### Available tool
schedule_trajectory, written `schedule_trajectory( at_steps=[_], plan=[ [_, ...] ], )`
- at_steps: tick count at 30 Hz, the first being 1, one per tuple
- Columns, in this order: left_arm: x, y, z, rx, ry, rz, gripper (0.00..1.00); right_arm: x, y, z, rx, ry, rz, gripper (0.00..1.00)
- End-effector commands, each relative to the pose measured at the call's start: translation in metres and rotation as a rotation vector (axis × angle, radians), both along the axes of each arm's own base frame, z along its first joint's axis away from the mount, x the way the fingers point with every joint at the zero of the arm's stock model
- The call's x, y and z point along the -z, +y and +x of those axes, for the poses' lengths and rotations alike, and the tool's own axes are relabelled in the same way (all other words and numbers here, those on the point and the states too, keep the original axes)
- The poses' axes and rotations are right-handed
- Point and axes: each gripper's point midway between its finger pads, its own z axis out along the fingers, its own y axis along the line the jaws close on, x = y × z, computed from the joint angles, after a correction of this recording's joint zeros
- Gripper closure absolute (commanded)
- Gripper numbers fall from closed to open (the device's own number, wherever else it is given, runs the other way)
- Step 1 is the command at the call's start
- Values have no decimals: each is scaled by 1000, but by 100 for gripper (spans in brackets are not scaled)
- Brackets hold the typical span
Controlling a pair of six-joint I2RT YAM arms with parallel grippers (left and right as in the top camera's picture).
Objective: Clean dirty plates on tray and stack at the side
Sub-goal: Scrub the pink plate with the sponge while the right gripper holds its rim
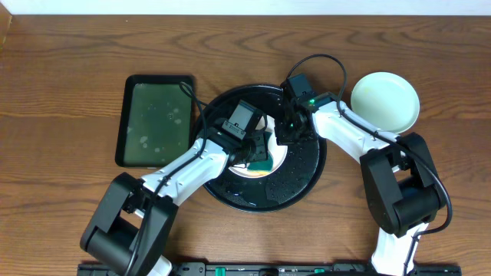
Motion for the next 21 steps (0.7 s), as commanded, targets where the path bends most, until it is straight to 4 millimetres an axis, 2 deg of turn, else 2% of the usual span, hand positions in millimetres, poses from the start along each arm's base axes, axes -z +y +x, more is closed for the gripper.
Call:
schedule_trajectory(
  at_steps=[1,4,8,13,16,21],
  plan=[
    [17,4,-3,-2,33,38,58,25,13,-22,-49,80,4,99],
    [27,5,-6,0,58,49,65,25,13,-22,-50,79,3,99],
    [27,5,-5,-1,55,48,72,25,13,-22,-49,80,4,99],
    [28,8,-1,-12,38,67,89,25,13,-23,-50,80,3,99],
    [30,27,7,-59,-8,166,92,25,13,-23,-50,80,3,99],
    [27,80,26,-178,-136,442,92,25,12,-24,-50,87,-1,99]
  ],
)
